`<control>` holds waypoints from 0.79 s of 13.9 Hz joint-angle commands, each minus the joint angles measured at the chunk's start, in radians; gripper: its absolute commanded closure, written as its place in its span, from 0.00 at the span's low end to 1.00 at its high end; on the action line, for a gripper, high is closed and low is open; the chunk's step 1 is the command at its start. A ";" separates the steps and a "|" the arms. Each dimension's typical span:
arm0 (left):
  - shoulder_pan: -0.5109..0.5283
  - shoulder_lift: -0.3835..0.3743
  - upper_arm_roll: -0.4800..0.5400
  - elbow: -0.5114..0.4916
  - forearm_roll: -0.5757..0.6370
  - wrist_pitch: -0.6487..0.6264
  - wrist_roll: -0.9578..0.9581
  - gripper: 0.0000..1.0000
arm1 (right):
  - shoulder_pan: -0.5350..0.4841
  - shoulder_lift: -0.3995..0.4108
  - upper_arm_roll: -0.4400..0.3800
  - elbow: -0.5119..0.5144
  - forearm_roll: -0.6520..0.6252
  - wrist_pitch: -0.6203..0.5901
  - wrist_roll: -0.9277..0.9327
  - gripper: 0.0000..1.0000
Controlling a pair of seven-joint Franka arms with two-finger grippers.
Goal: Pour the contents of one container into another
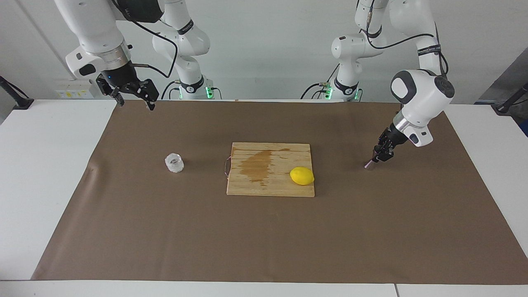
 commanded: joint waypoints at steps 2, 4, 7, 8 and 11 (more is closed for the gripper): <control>-0.002 -0.006 0.004 -0.016 -0.013 0.021 0.005 0.59 | -0.007 -0.007 0.000 -0.007 0.003 0.000 -0.021 0.00; -0.002 -0.006 0.004 -0.016 -0.012 0.021 0.005 0.63 | -0.007 -0.007 0.000 -0.007 0.003 0.000 -0.021 0.00; -0.002 -0.005 0.004 -0.007 -0.012 0.009 0.002 0.79 | -0.006 -0.007 0.000 -0.006 0.003 0.000 -0.021 0.00; -0.005 0.001 0.004 0.004 -0.006 0.003 -0.001 0.92 | -0.007 -0.007 0.000 -0.006 0.003 0.000 -0.021 0.00; -0.011 0.024 0.005 0.086 0.000 -0.092 -0.007 1.00 | -0.007 -0.007 0.000 -0.007 0.003 0.000 -0.021 0.00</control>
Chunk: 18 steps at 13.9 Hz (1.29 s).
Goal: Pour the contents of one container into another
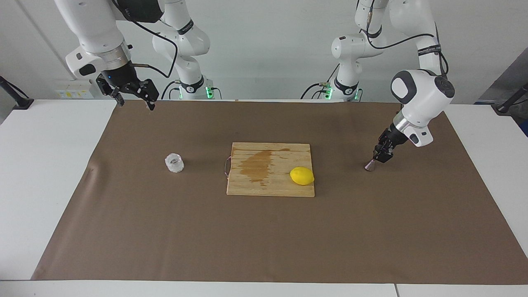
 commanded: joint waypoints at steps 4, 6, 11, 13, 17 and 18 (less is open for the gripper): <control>-0.016 0.051 0.004 0.232 0.075 -0.234 -0.075 1.00 | -0.007 -0.007 0.000 -0.007 0.003 0.000 -0.021 0.00; -0.058 0.064 0.004 0.319 0.105 -0.318 -0.150 1.00 | -0.007 -0.007 0.000 -0.007 0.003 0.000 -0.021 0.00; -0.191 0.089 0.002 0.440 0.154 -0.394 -0.417 1.00 | -0.007 -0.007 0.000 -0.007 0.003 0.000 -0.021 0.00; -0.258 0.119 0.002 0.515 0.158 -0.426 -0.507 1.00 | -0.007 -0.007 0.000 -0.007 0.003 0.000 -0.021 0.00; -0.383 0.179 0.002 0.620 0.155 -0.446 -0.658 1.00 | -0.007 -0.007 0.000 -0.007 0.003 0.000 -0.021 0.00; -0.415 0.181 0.001 0.622 0.154 -0.441 -0.684 1.00 | -0.007 -0.007 0.000 -0.007 0.003 0.000 -0.021 0.00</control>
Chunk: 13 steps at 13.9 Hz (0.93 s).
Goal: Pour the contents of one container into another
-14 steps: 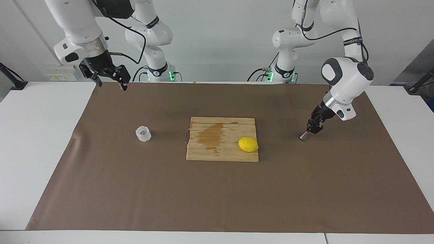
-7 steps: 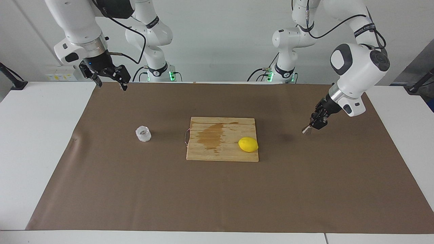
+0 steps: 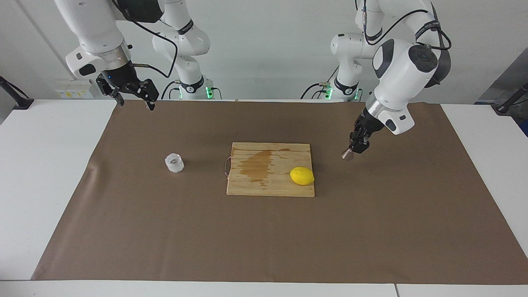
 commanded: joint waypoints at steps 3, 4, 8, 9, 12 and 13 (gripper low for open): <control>-0.157 0.064 0.011 0.064 0.015 0.018 -0.147 1.00 | -0.007 -0.007 0.000 -0.007 0.003 0.000 -0.021 0.00; -0.174 0.067 0.009 0.066 0.010 0.035 -0.168 1.00 | -0.007 -0.007 0.000 -0.007 0.003 0.000 -0.021 0.00; -0.282 0.200 0.011 0.130 0.024 0.081 -0.311 1.00 | -0.007 -0.007 0.000 -0.007 0.003 0.000 -0.021 0.00; -0.298 0.223 0.009 0.140 0.031 0.130 -0.341 1.00 | -0.007 -0.007 0.000 -0.007 0.003 0.000 -0.021 0.00; -0.375 0.320 0.011 0.193 0.062 0.164 -0.395 1.00 | -0.007 -0.007 0.000 -0.007 0.003 0.000 -0.021 0.00; -0.375 0.326 0.009 0.198 0.070 0.167 -0.403 1.00 | -0.007 -0.007 0.000 -0.007 0.003 0.000 -0.021 0.00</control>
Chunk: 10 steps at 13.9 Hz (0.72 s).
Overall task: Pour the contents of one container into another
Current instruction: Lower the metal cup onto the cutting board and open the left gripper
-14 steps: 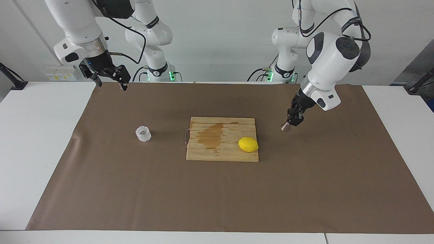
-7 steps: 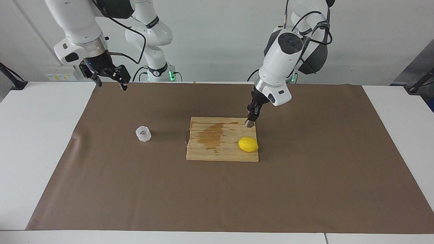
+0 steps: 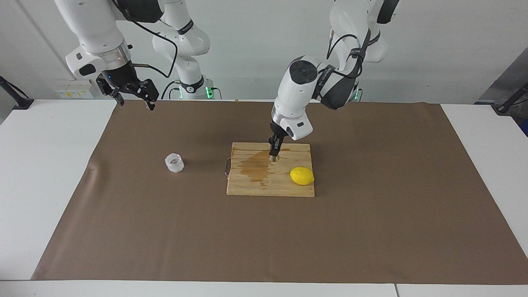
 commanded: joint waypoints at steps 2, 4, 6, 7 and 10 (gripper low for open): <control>-0.026 0.056 0.012 0.074 0.033 0.007 -0.042 1.00 | -0.007 -0.007 0.000 -0.007 0.003 0.000 -0.021 0.00; -0.033 0.064 0.012 0.071 0.034 0.059 -0.071 1.00 | -0.007 -0.007 0.000 -0.007 0.003 0.000 -0.021 0.00; -0.050 0.072 0.012 0.069 0.037 0.070 -0.080 1.00 | -0.007 -0.007 0.000 -0.007 0.003 0.000 -0.021 0.00; -0.052 0.070 0.012 0.065 0.039 0.070 -0.081 1.00 | -0.007 -0.007 0.000 -0.007 0.003 0.000 -0.021 0.00; -0.063 0.070 0.014 0.050 0.040 0.100 -0.101 1.00 | -0.007 -0.007 0.000 -0.007 0.003 0.000 -0.021 0.00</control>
